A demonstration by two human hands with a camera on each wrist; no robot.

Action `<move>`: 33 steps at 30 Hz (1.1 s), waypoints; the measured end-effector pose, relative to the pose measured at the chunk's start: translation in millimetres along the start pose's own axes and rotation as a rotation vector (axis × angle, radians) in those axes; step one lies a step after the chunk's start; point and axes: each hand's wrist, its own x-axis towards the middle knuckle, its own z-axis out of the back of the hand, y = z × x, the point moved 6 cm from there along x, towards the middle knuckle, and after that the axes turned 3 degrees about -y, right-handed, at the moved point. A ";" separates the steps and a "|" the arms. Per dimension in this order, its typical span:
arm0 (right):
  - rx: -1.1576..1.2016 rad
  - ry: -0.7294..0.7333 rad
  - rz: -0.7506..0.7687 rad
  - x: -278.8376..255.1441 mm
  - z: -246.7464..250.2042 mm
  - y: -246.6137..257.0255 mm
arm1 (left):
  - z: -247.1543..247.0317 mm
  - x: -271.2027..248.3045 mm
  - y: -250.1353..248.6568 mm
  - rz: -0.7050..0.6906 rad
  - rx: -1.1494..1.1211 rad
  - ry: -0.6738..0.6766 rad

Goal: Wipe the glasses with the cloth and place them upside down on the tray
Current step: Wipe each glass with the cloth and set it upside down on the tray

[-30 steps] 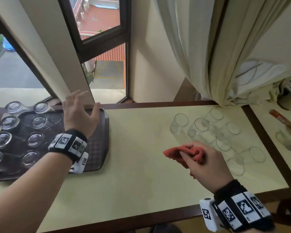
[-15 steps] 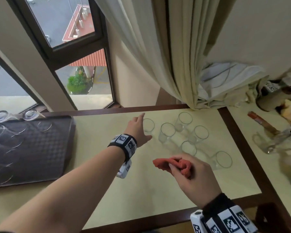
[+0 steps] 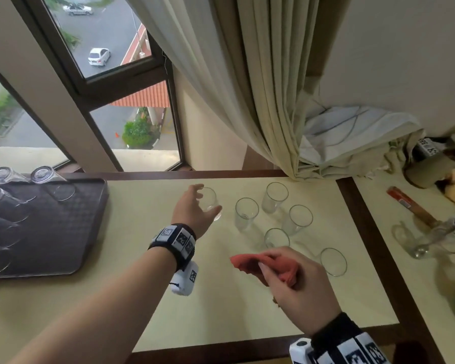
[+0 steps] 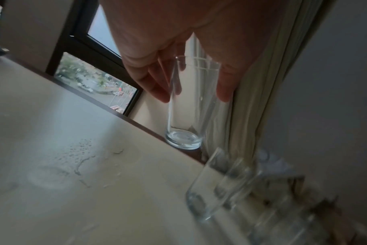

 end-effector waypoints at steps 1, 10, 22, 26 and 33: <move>0.064 -0.023 -0.002 2.9 3.5 4.2 | 12.4 -10.9 -0.9 0.022 -0.099 -0.045; 0.162 -0.458 0.246 60.3 19.2 92.5 | 112.6 -81.7 -50.6 0.111 -1.194 -0.005; 0.014 -0.187 0.874 46.5 -50.3 232.8 | 214.4 -111.1 -147.2 -0.048 -1.422 0.109; -0.031 -0.206 1.006 34.1 -63.7 218.8 | 237.3 -112.1 -150.8 -0.091 -1.336 0.091; 0.472 -0.124 0.462 56.9 -43.1 252.9 | 241.9 -114.0 -156.9 -0.152 -1.283 0.051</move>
